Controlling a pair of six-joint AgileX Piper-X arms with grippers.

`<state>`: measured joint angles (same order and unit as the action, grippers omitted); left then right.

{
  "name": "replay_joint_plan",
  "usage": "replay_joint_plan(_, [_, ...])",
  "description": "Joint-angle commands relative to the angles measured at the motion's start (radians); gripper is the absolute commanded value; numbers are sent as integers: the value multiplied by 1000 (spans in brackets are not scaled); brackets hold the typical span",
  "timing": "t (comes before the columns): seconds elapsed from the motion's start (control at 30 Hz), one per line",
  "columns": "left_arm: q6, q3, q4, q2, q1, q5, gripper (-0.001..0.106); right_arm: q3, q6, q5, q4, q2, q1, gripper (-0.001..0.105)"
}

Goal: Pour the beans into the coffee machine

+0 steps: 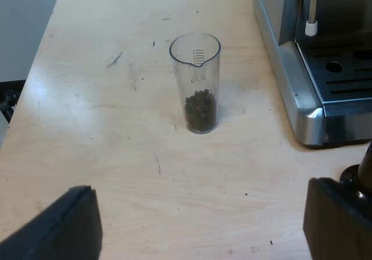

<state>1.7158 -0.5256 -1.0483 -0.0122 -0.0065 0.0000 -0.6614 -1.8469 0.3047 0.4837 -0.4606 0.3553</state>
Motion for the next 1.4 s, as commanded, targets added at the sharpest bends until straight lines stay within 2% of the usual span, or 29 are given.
replay_joint_plan(0.03, [12, -4, -2, -26, -2, 0, 73, -10, -17, -43, -56, -39, 59, 59])
replay_joint_plan(0.33, [12, -4, -2, -26, -2, 0, 73, -10, -17, -112, -162, -170, 209, 59])
replay_joint_plan(0.77, [12, -4, -2, -26, -2, 0, 73, -10, -17, -123, -325, -326, 360, 59])
replay_joint_plan(1.07, [-1, -4, 2, -26, -2, 0, 73, -10, -15, -174, -338, -354, 394, 59])
replay_joint_plan(1.13, [-24, -4, 24, -26, -2, 0, 73, -10, -15, -174, -361, -354, 394, 59])
replay_joint_plan(1.27, [-24, -4, 84, -23, -2, 0, 73, -10, -12, -174, -433, -354, 394, 59])
replay_joint_plan(1.4, [-24, -4, 90, 12, -2, 14, 73, -10, -12, -174, -451, -354, 394, 59])
